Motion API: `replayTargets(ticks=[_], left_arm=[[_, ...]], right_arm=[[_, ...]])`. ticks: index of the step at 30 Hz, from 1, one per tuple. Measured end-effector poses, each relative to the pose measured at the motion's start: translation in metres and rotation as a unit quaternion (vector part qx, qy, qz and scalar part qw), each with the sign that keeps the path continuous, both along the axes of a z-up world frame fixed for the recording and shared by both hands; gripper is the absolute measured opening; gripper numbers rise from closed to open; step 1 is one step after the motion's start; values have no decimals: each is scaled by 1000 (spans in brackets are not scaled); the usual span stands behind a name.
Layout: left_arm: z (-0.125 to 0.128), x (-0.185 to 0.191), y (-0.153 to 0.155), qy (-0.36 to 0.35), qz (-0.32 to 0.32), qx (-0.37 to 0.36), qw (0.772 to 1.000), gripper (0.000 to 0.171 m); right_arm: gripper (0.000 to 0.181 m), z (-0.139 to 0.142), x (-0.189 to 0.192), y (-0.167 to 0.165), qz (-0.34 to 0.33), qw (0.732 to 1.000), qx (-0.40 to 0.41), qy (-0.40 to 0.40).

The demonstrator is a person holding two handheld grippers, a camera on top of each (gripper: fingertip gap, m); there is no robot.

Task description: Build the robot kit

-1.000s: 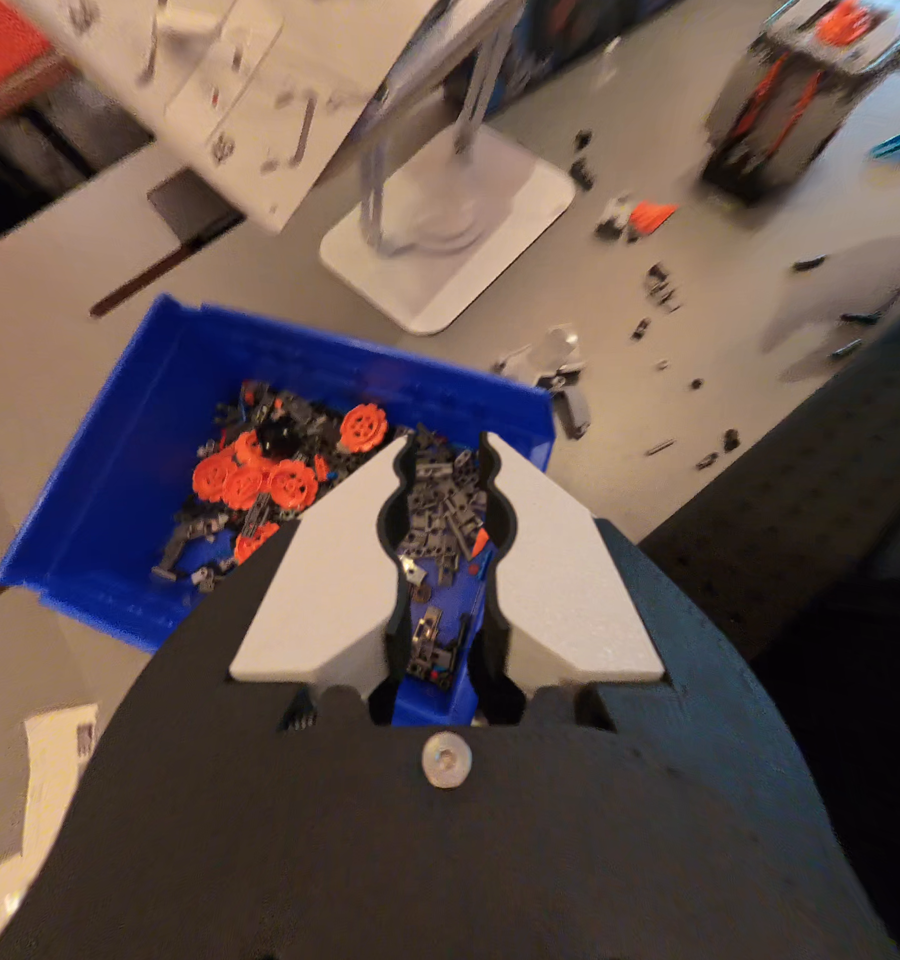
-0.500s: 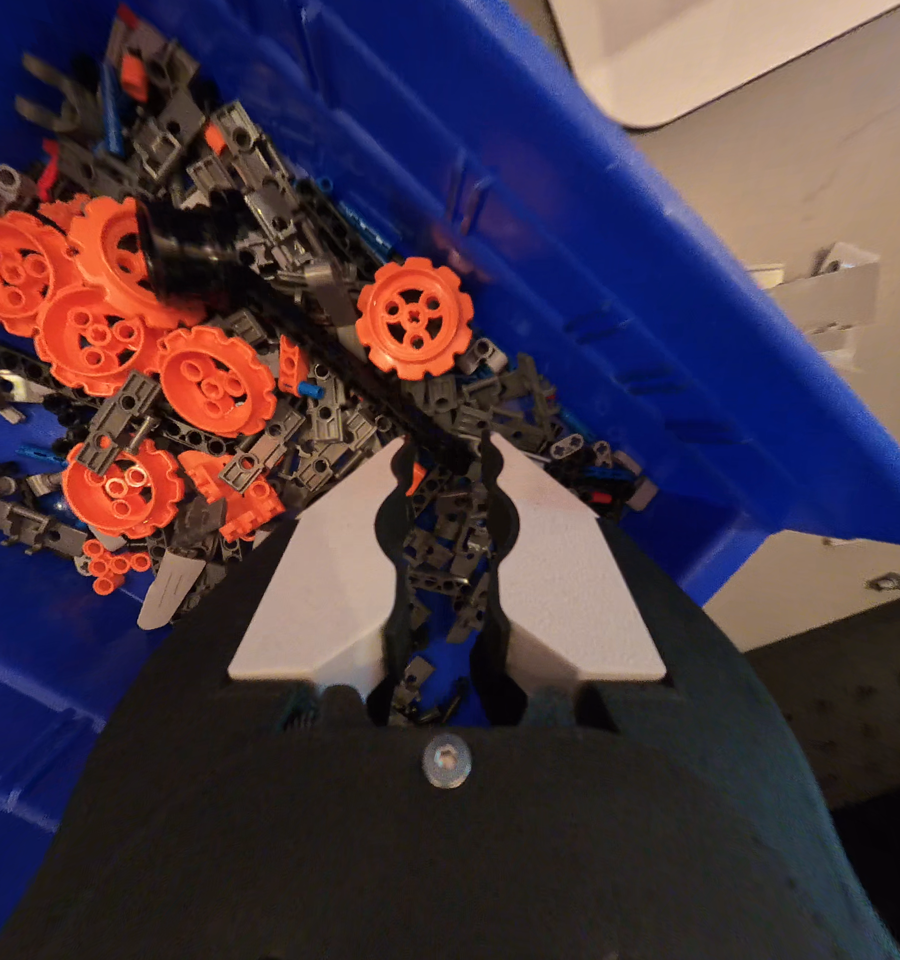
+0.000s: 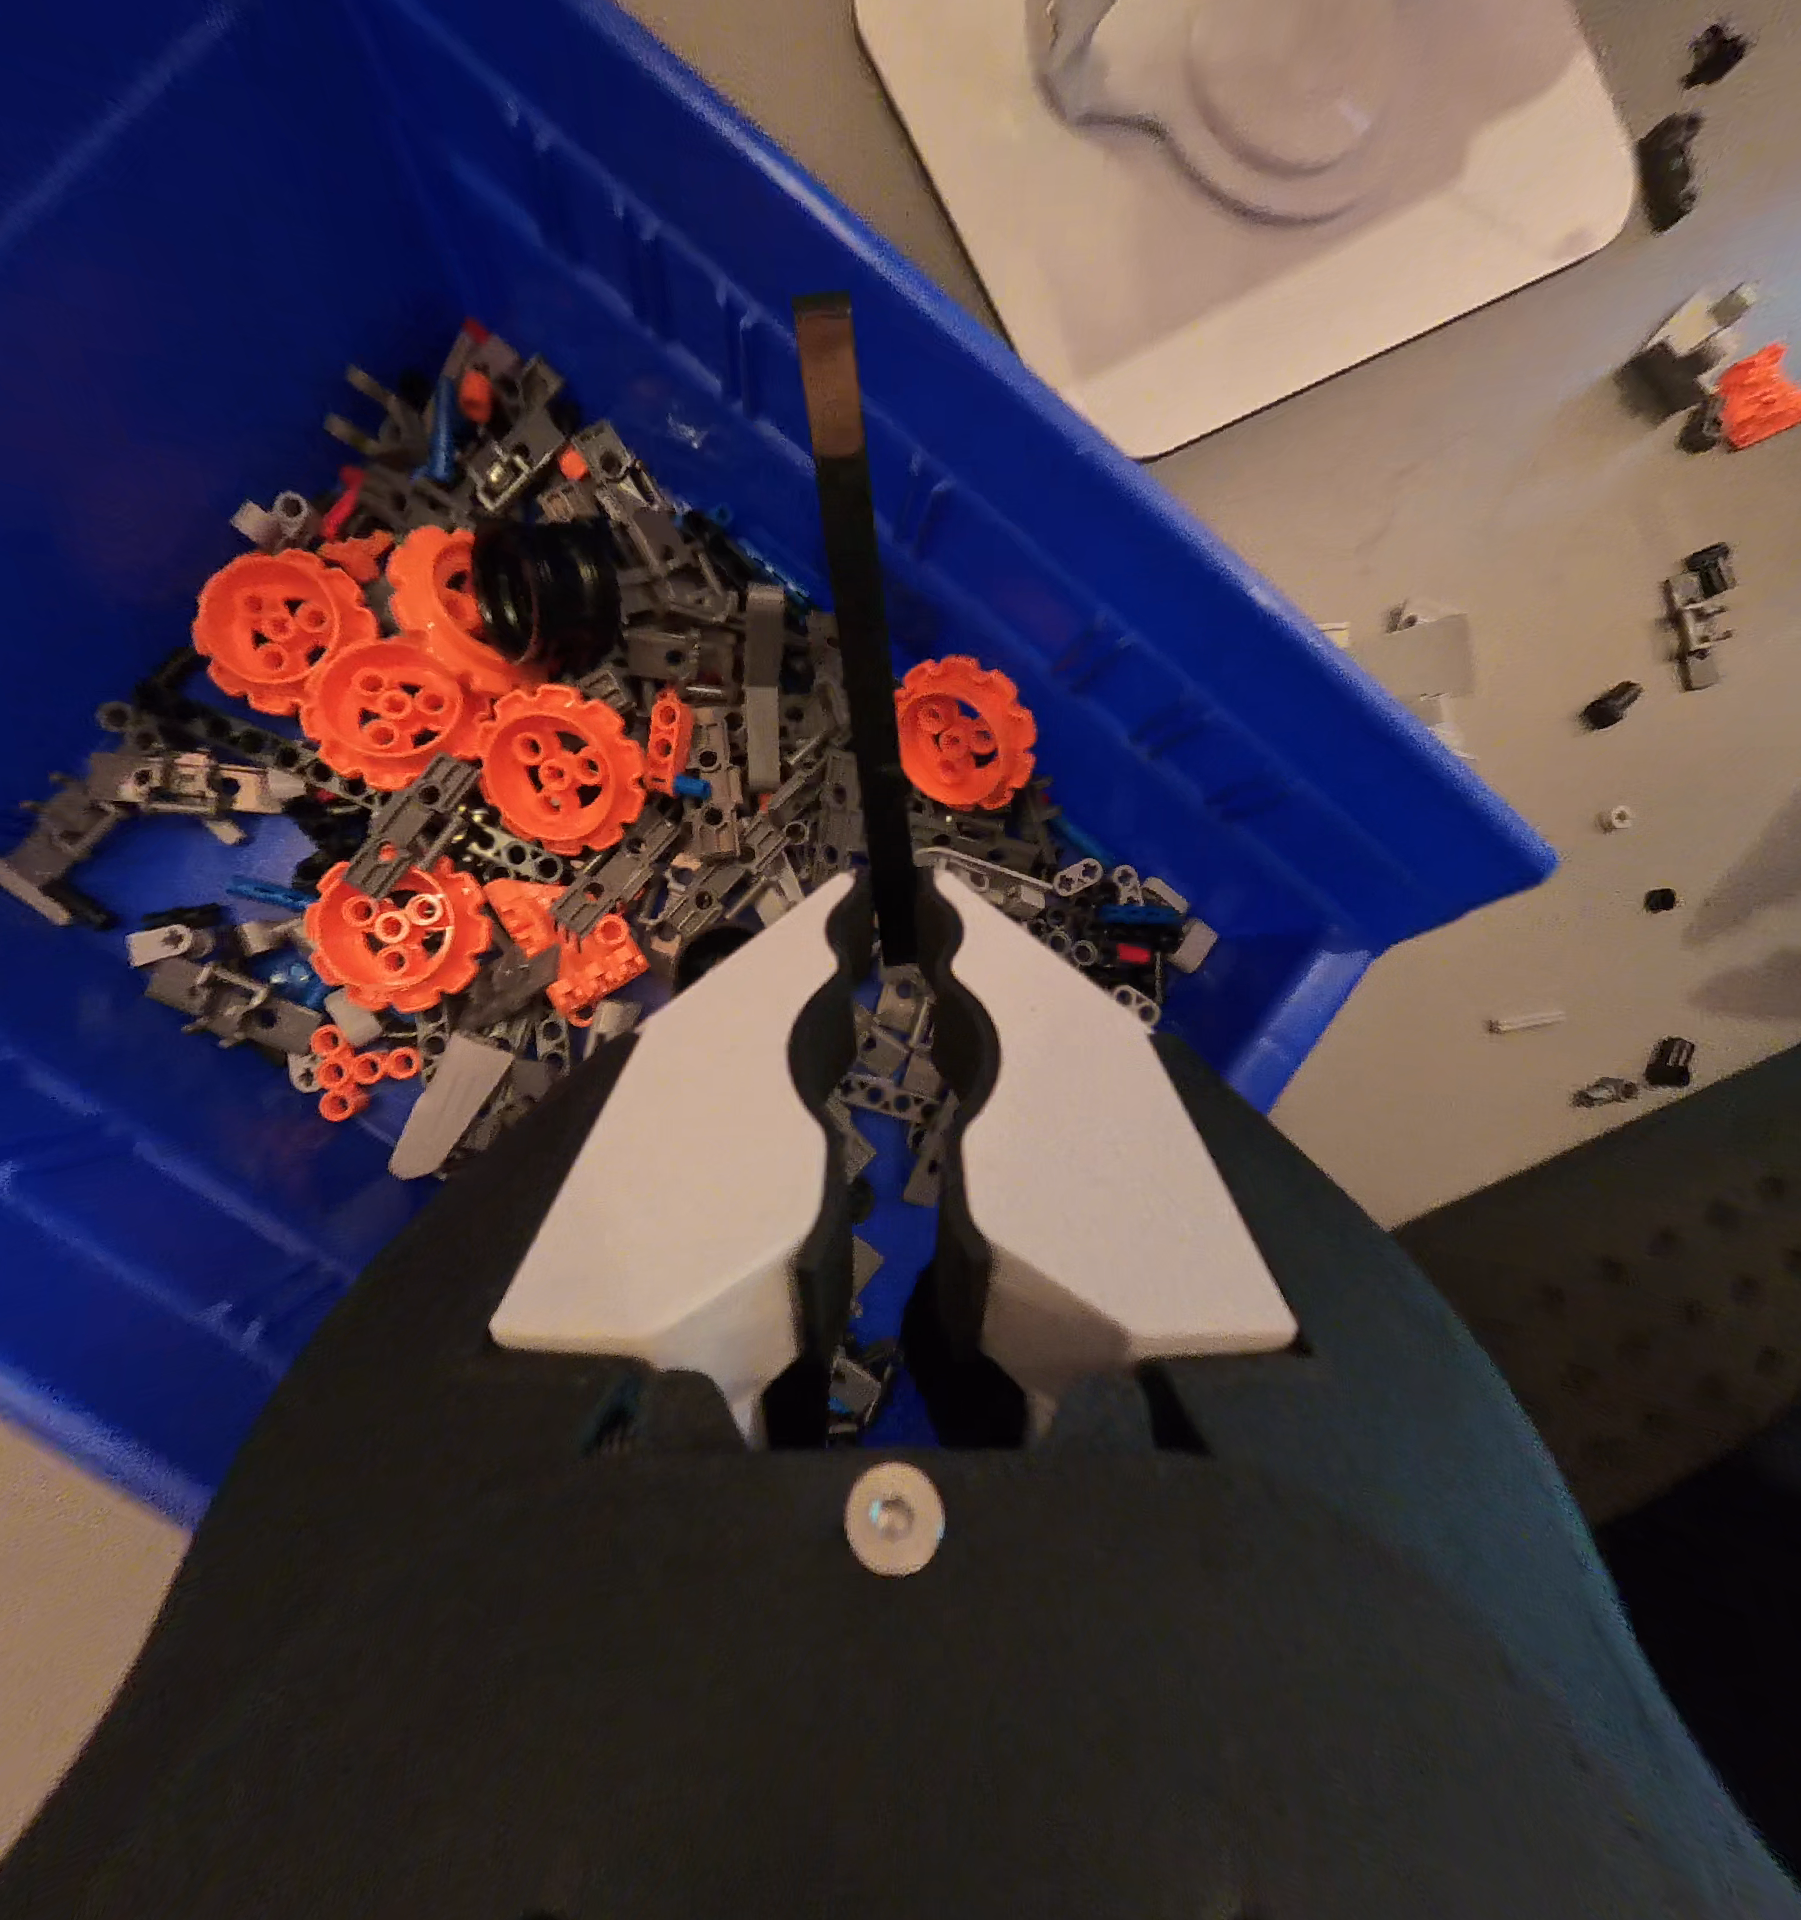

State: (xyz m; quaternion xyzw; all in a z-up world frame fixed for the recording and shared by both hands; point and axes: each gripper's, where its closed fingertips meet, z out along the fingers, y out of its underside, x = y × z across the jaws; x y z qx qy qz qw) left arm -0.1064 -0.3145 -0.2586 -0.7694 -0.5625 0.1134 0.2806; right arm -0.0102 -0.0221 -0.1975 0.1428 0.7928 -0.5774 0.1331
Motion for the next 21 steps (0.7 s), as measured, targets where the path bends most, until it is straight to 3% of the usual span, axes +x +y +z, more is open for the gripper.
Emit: replayTargets(ticks=[2,5,7,10,13,16,18,21], left_arm=[[16,3,-4,20,-3,-21,1000,6],[53,7,17,68,-43,-12,997,6],[80,16,52,107,-106,9,989,5],[94,35,114,100,-198,37,975,6],[86,55,184,70,-297,71,950,6],[66,74,246,20,-369,121,921,6],[47,81,269,1,-403,113,908,6],[33,99,299,-51,-445,159,880,6]], right_arm=[[16,5,-4,-1,-5,1000,5,20],[18,17,-9,0,-14,998,7,55],[18,26,-14,2,-24,996,17,86],[26,44,-22,4,-46,989,27,136],[30,56,-26,8,-61,977,47,199],[36,50,-32,17,-76,952,112,275],[38,42,-31,24,-73,933,152,319],[42,21,-23,35,-48,909,207,358]])
